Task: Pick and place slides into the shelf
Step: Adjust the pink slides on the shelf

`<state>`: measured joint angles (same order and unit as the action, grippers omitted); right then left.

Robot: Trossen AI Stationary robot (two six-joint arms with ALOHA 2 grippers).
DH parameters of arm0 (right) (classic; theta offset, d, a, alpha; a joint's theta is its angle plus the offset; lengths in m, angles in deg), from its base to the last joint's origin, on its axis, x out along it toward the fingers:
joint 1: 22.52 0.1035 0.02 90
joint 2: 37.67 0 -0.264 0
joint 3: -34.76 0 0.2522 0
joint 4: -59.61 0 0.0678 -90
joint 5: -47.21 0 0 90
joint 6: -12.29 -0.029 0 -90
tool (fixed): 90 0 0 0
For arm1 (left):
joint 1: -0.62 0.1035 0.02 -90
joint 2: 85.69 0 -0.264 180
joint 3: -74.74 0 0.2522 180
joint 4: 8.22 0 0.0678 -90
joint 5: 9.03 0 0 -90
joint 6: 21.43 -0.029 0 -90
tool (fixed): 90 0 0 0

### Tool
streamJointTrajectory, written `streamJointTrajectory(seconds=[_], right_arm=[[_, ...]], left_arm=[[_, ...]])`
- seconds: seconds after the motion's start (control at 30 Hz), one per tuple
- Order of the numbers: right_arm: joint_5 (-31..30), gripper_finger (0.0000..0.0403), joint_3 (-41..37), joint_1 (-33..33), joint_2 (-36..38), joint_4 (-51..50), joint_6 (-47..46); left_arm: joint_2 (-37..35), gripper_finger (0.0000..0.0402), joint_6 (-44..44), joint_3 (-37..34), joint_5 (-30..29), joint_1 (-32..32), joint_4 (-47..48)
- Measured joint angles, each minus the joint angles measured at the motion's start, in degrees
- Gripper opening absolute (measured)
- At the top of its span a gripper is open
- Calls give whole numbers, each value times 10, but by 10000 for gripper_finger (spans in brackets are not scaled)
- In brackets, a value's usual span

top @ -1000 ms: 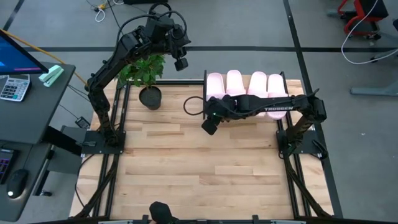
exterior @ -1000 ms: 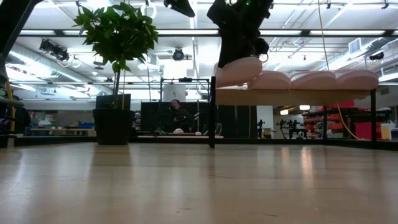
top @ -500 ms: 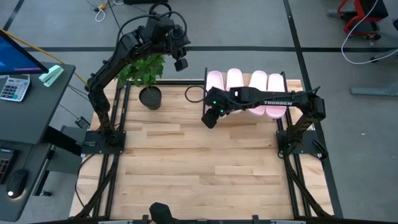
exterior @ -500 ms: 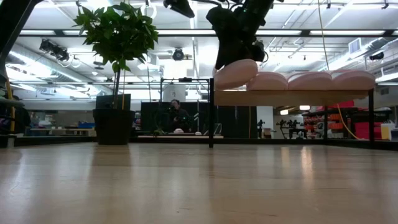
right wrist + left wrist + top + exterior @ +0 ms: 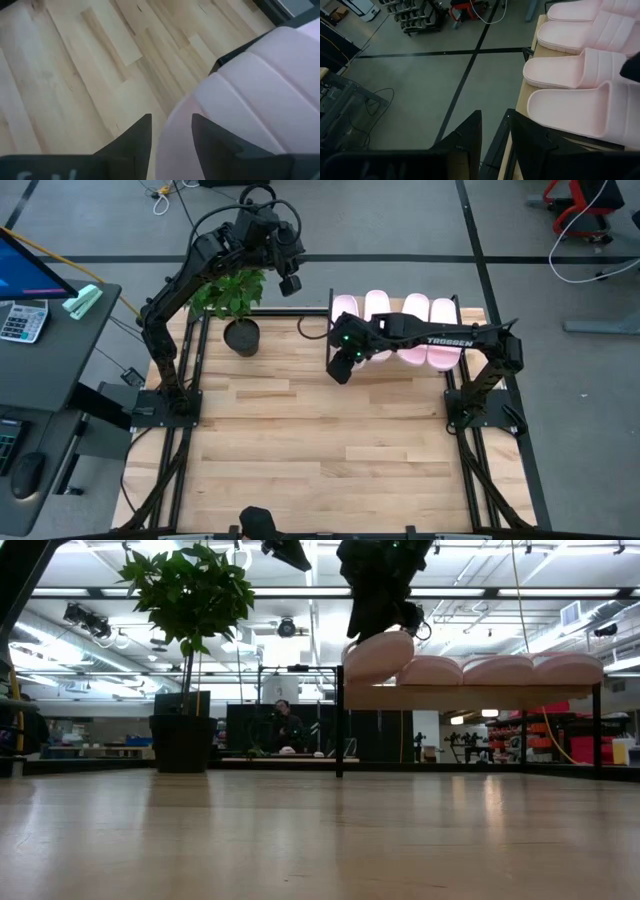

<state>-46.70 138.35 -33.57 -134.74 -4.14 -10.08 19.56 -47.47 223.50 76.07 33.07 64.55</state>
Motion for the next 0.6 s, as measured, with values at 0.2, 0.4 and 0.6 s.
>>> streamJointTrajectory(seconds=[0.2, 0.4, 0.6], right_arm=[[28, 146, 27, -16, 0, -33, 1], [97, 146, 28, -33, 5, -43, -2], [103, 123, 51, -54, 31, -53, 29]], left_arm=[[0, 107, 2, 0, 0, 0, 1], [0, 107, 4, 0, 0, 0, 12], [0, 107, 4, 0, 0, 0, 14]])
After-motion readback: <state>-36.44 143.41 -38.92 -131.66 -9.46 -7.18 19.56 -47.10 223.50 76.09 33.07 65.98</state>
